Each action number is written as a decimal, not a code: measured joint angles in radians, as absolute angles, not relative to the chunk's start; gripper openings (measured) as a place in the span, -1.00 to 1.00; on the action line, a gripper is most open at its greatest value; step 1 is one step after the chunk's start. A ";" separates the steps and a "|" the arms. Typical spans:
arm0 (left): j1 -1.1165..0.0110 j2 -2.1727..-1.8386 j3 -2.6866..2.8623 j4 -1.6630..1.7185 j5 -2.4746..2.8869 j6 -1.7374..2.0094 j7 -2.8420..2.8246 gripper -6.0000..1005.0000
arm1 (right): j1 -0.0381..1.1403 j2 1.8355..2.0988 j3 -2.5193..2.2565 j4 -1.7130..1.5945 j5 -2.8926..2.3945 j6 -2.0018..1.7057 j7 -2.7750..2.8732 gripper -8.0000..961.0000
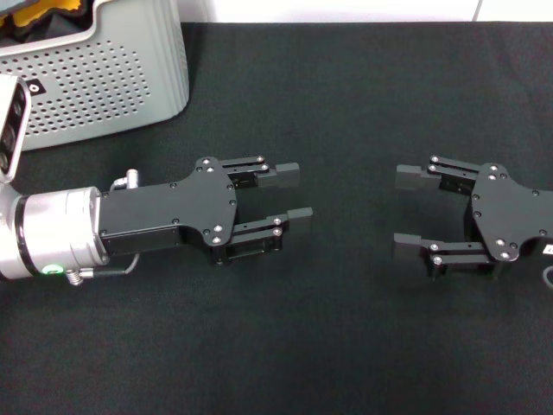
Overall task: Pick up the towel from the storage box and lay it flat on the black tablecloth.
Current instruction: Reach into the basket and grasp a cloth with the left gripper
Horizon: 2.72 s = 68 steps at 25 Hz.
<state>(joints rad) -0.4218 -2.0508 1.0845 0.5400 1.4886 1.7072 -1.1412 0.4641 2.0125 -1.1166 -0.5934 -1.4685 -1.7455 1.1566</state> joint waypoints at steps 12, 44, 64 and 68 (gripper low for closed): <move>-0.421 -2.052 1.084 0.536 1.490 1.706 -1.138 0.16 | 0.458 2.013 -1.117 -0.585 -1.467 -1.748 1.153 0.71; -0.337 -2.096 0.637 0.491 1.158 1.514 -0.292 0.14 | 0.452 2.014 -1.117 -0.580 -1.463 -1.744 1.115 0.71; -0.389 -2.101 0.640 0.413 1.009 1.274 0.128 0.13 | 0.453 2.014 -1.117 -0.582 -1.463 -1.751 1.117 0.71; -0.397 -2.101 0.640 0.406 0.994 1.258 0.144 0.13 | 0.453 2.014 -1.117 -0.582 -1.462 -1.752 1.118 0.71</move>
